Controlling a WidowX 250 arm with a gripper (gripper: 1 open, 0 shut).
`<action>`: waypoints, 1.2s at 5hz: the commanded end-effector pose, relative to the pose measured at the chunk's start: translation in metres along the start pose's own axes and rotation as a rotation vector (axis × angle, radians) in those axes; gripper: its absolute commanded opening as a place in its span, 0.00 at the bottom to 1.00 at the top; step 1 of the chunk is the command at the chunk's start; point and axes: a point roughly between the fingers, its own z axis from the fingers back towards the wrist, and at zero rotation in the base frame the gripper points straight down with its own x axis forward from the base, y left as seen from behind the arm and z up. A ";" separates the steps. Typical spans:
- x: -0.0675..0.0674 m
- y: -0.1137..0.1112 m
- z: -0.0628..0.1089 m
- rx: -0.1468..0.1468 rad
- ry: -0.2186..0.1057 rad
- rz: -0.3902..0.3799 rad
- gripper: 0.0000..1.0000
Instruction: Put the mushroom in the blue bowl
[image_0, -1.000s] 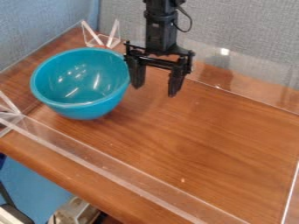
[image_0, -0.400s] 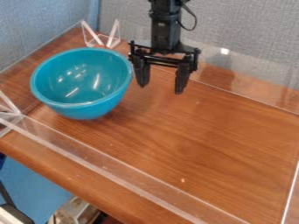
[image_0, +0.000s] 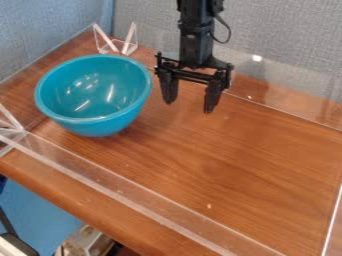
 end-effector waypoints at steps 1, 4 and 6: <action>0.012 0.000 0.010 0.004 -0.063 -0.024 1.00; 0.017 0.011 0.009 -0.001 -0.085 -0.069 1.00; 0.010 0.021 0.025 0.005 -0.106 0.011 0.00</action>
